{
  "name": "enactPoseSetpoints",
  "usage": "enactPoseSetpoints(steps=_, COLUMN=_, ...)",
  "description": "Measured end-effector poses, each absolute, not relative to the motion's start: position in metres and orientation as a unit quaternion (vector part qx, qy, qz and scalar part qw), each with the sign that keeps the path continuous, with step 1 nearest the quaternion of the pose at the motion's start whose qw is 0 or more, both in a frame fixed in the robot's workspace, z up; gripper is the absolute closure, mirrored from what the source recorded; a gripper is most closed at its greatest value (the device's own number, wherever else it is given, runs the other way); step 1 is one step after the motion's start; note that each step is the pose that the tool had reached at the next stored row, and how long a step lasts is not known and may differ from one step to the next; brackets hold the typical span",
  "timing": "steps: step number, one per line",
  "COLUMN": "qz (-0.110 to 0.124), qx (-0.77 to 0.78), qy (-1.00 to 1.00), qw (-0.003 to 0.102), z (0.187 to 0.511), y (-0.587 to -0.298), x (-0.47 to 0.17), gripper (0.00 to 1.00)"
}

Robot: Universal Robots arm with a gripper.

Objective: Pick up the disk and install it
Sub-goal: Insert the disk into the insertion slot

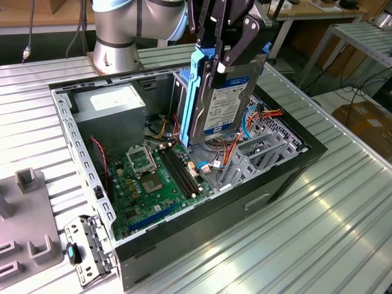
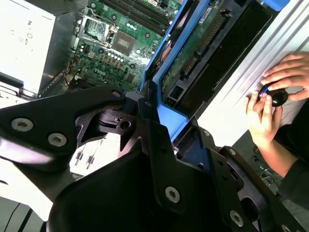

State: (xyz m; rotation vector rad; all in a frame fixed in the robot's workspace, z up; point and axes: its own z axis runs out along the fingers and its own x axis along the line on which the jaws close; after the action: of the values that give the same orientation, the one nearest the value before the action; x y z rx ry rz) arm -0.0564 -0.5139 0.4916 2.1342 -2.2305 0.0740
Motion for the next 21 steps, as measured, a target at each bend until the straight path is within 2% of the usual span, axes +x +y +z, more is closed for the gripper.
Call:
enactPoseSetpoints(steps=4, qz=0.025, qx=0.691, qy=-0.722, qw=0.028, z=0.49, y=-0.524, x=-0.046, gripper=0.63)
enactPoseSetpoints(steps=21, qz=0.03, qx=0.691, qy=-0.722, qw=0.033, z=0.476, y=-0.535, x=0.022, gripper=0.63)
